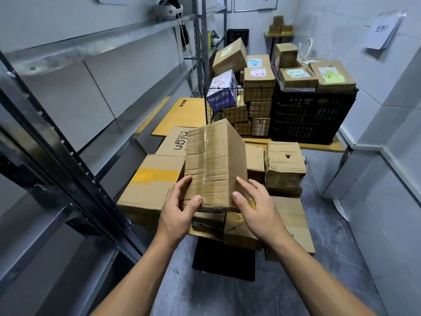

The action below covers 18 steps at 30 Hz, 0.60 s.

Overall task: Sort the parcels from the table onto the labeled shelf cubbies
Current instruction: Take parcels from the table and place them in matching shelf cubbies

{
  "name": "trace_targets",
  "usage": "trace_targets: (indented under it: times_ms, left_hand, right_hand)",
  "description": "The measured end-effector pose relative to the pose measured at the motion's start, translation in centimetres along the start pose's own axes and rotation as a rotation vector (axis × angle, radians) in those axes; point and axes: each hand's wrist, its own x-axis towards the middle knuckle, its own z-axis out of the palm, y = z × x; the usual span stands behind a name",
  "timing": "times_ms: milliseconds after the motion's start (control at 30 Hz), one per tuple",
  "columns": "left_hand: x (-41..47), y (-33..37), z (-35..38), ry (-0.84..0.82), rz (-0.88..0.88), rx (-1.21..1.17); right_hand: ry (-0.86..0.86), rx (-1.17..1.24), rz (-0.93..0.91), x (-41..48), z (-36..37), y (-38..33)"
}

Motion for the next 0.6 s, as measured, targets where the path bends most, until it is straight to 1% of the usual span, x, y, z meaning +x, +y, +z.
trace_targets:
  times_ms: [100, 200, 267, 367, 433, 533, 600]
  left_hand:
    - [-0.2, 0.5, 0.6, 0.009, 0.073, 0.166]
    - [-0.3, 1.0, 1.0, 0.005, 0.144, 0.236]
    - [-0.2, 1.2, 1.0, -0.027, 0.144, 0.168]
    - [0.1, 1.7, 0.6, -0.043, 0.072, -0.092]
    - [0.2, 1.7, 0.3, -0.006, 0.051, -0.123]
    - [0.2, 1.2, 0.0, 0.072, -0.023, 0.024]
    - [0.0, 0.9, -0.3, 0.090, -0.050, 0.174]
  right_hand:
    - [-0.050, 0.152, 0.025, 0.2, 0.5, -1.1]
    - [0.023, 0.217, 0.048, 0.4, 1.0, -1.1]
    - [0.074, 0.306, 0.054, 0.4, 0.9, -0.8]
    - [0.089, 0.517, 0.111, 0.5, 0.5, -0.1]
    - [0.105, 0.686, 0.172, 0.6, 0.4, 0.4]
    - [0.117, 0.888, 0.242, 0.3, 0.5, 1.0]
    - [0.092, 0.948, 0.237, -0.1, 0.7, 1.1]
